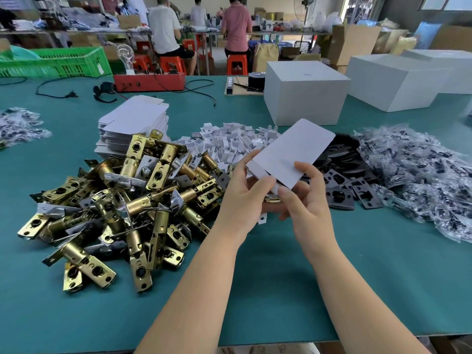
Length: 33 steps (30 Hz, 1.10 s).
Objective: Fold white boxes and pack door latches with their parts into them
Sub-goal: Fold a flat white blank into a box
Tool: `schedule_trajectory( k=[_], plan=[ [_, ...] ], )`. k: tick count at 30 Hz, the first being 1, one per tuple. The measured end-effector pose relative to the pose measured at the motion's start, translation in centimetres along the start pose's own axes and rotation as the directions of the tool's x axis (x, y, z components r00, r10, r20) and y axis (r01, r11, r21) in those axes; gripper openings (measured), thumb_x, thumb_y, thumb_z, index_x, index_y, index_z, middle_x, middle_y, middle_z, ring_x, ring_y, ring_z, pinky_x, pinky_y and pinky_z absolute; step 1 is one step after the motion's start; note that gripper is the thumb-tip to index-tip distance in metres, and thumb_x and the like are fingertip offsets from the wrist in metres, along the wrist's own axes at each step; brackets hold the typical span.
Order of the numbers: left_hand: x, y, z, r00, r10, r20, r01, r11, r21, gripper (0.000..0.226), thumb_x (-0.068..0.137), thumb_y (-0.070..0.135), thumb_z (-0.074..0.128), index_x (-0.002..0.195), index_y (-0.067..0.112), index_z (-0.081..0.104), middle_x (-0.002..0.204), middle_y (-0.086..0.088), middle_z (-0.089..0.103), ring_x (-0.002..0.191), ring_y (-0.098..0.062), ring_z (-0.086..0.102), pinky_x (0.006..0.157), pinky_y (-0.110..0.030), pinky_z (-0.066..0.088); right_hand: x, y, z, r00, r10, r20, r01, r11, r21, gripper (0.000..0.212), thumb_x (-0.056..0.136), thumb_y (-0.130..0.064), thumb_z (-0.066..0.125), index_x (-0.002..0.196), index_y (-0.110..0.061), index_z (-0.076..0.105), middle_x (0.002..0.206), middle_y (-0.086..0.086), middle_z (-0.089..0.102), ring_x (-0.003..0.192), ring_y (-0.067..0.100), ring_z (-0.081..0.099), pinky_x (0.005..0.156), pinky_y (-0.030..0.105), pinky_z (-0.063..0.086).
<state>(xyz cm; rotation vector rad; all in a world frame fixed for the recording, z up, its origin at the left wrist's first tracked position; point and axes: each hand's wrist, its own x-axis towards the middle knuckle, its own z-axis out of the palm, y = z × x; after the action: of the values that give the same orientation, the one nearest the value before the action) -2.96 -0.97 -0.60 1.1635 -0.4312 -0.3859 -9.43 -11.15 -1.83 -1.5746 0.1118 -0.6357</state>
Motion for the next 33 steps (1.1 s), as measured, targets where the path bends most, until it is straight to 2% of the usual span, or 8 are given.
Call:
schedule_trajectory(
  k=[3, 7, 12, 15, 18, 24, 29, 33],
  plan=[
    [-0.04, 0.05, 0.0, 1.0, -0.019, 0.022, 0.02, 1.0, -0.022, 0.046, 0.096, 0.015, 0.057, 0.139, 0.027, 0.046, 0.116, -0.009, 0.068, 0.102, -0.029, 0.069, 0.07, -0.043, 0.06, 0.09, 0.12, -0.11, 1.0, -0.008, -0.022, 0.008, 1.0, -0.005, 0.039, 0.071, -0.052, 0.059, 0.107, -0.06, 0.046, 0.078, -0.017, 0.062, 0.068, 0.016, 0.059, 0.058, 0.019, 0.046],
    [-0.01, 0.25, 0.2, 0.998, -0.067, -0.007, 0.066, 0.995, -0.076, 0.045, 0.09, 0.031, 0.049, 0.134, 0.024, 0.054, 0.115, -0.014, 0.07, 0.099, -0.032, 0.07, 0.067, -0.041, 0.059, -0.09, 0.19, -0.05, 0.999, -0.023, -0.049, 0.023, 1.0, -0.003, 0.039, 0.071, -0.048, 0.06, 0.106, -0.057, 0.047, 0.075, -0.016, 0.061, 0.067, 0.009, 0.057, 0.059, 0.019, 0.046],
    [0.02, 0.14, 0.03, 0.998, -0.059, -0.034, 0.057, 0.997, -0.061, 0.04, 0.095, 0.024, 0.041, 0.131, 0.022, 0.057, 0.113, -0.015, 0.07, 0.102, -0.035, 0.068, 0.068, -0.043, 0.059, -0.14, 0.23, -0.19, 0.998, -0.02, -0.054, 0.018, 0.999, -0.027, 0.038, 0.078, -0.033, 0.06, 0.108, -0.053, 0.046, 0.074, -0.016, 0.062, 0.065, 0.006, 0.057, 0.059, 0.02, 0.047],
    [-0.13, 0.27, 0.09, 0.999, -0.048, -0.018, 0.046, 0.997, -0.058, 0.031, 0.104, 0.022, 0.043, 0.131, 0.018, 0.057, 0.107, -0.014, 0.072, 0.092, -0.03, 0.071, 0.063, -0.039, 0.059, -0.31, -0.05, -0.1, 0.998, -0.036, -0.054, 0.032, 0.997, -0.068, 0.035, 0.075, -0.043, 0.06, 0.101, -0.062, 0.046, 0.071, -0.016, 0.058, 0.062, 0.01, 0.054, 0.062, 0.026, 0.046],
    [-0.24, 0.41, 0.14, 0.999, -0.037, -0.005, 0.036, 0.997, -0.062, 0.03, 0.104, 0.027, 0.044, 0.13, 0.02, 0.057, 0.108, -0.013, 0.072, 0.094, -0.03, 0.071, 0.067, -0.042, 0.061, -0.45, -0.2, 0.03, 0.996, -0.072, -0.06, 0.065, 0.991, -0.113, 0.034, 0.072, -0.054, 0.057, 0.1, -0.065, 0.043, 0.076, -0.016, 0.062, 0.065, 0.009, 0.056, 0.06, 0.022, 0.047],
    [-0.28, 0.45, 0.26, 0.999, -0.03, -0.01, 0.03, 0.998, -0.063, 0.027, 0.103, 0.032, 0.043, 0.124, 0.027, 0.06, 0.104, -0.005, 0.074, 0.092, -0.025, 0.072, 0.068, -0.04, 0.061, -0.38, -0.17, 0.09, 0.993, -0.095, -0.068, 0.086, 0.99, -0.115, 0.033, 0.075, -0.055, 0.054, 0.104, -0.064, 0.042, 0.077, -0.022, 0.061, 0.071, 0.007, 0.059, 0.063, 0.024, 0.048],
    [-0.23, 0.44, 0.24, 0.999, 0.003, -0.036, -0.005, 0.999, -0.044, 0.024, 0.104, 0.027, 0.044, 0.119, 0.026, 0.063, 0.1, -0.006, 0.074, 0.088, -0.026, 0.072, 0.061, -0.035, 0.059, -0.51, -0.36, 0.25, 0.994, -0.102, -0.046, 0.095, 0.987, -0.126, 0.033, 0.076, -0.054, 0.055, 0.103, -0.066, 0.042, 0.078, -0.024, 0.061, 0.067, 0.002, 0.06, 0.06, 0.015, 0.046],
    [-0.17, 0.48, 0.14, 0.996, 0.011, -0.092, -0.017, 0.998, -0.057, 0.026, 0.104, 0.021, 0.045, 0.124, 0.019, 0.06, 0.097, -0.003, 0.074, 0.085, -0.021, 0.072, 0.061, -0.033, 0.058, -0.72, -0.46, 0.4, 0.993, -0.117, -0.021, 0.111, 0.976, -0.187, 0.034, 0.074, -0.058, 0.054, 0.103, -0.069, 0.04, 0.082, -0.018, 0.062, 0.063, 0.008, 0.059, 0.058, 0.023, 0.048]
  ],
)
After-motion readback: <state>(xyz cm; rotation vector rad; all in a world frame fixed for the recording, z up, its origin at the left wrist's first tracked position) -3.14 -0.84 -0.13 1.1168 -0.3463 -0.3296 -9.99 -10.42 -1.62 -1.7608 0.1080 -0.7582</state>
